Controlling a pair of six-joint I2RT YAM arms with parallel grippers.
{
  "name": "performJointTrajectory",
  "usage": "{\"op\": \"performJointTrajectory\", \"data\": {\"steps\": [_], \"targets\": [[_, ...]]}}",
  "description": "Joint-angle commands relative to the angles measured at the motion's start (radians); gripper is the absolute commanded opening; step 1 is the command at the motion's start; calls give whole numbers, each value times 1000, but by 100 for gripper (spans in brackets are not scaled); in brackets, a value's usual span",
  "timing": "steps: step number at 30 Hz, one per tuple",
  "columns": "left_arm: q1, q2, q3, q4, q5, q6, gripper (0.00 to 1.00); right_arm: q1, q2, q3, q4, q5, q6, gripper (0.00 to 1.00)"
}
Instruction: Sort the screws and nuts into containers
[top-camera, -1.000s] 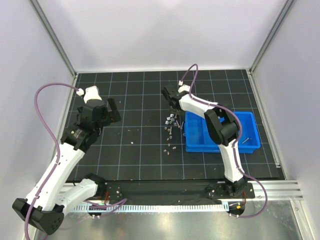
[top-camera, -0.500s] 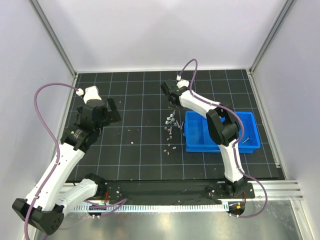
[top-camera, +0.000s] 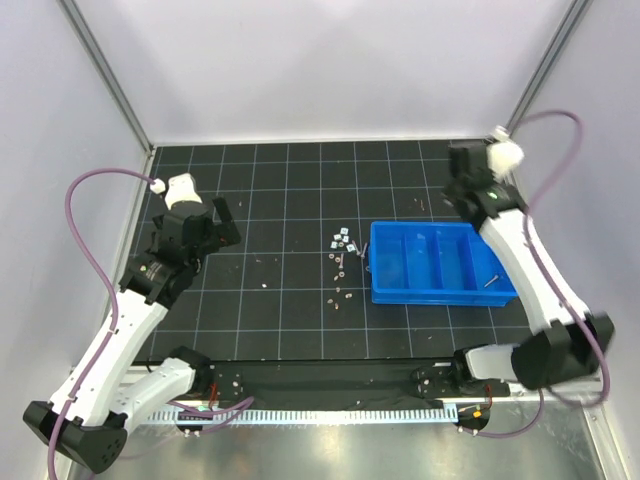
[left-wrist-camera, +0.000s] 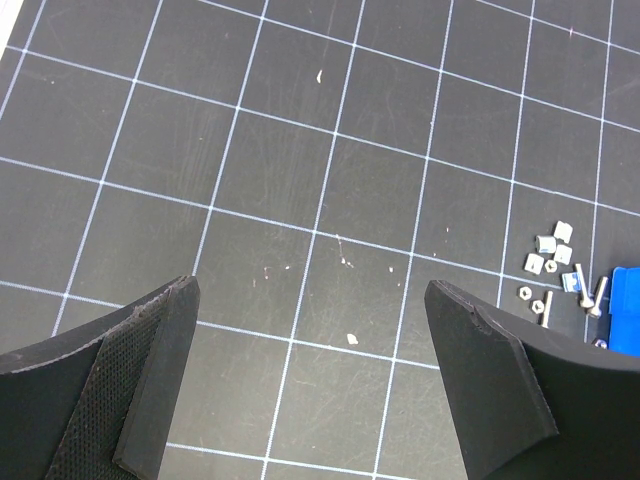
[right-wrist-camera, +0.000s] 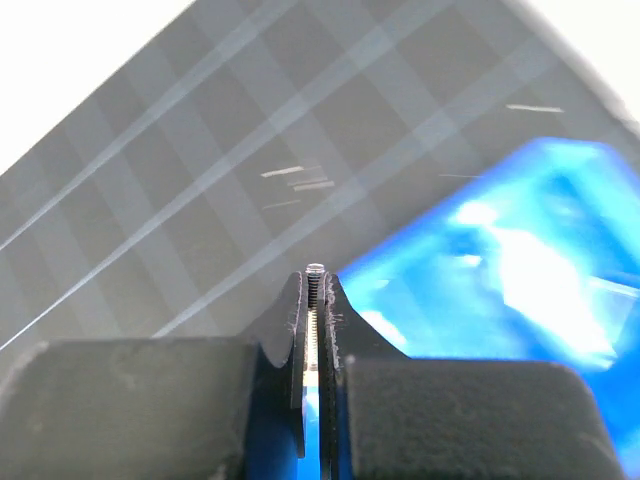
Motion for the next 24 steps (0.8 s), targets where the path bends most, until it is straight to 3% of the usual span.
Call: {"op": "performJointTrajectory", "data": {"steps": [1, 6, 16, 17, 18, 21, 24], "targets": [[-5, -13, -5, 41, -10, 6, 100, -150, -137, -193, -88, 48, -36, 1], [-5, -7, -6, 46, 15, 8, 100, -277, -234, -323, -60, 48, -100, 1], [-4, -7, -9, 44, 16, 14, 100, -301, -81, -385, 66, 168, -217, 2], [-2, -9, -8, 44, 13, 14, 100, -301, -77, -376, 58, 163, -222, 7], [-2, -10, -9, 43, 10, 14, 100, -301, -74, -368, 49, 151, -226, 26], [-2, -12, -9, 39, 2, 15, 100, -301, -105, -342, 35, 87, -251, 66], [-1, -15, -9, 41, 2, 17, 100, -291, -163, -296, 46, -92, -294, 73]]}}
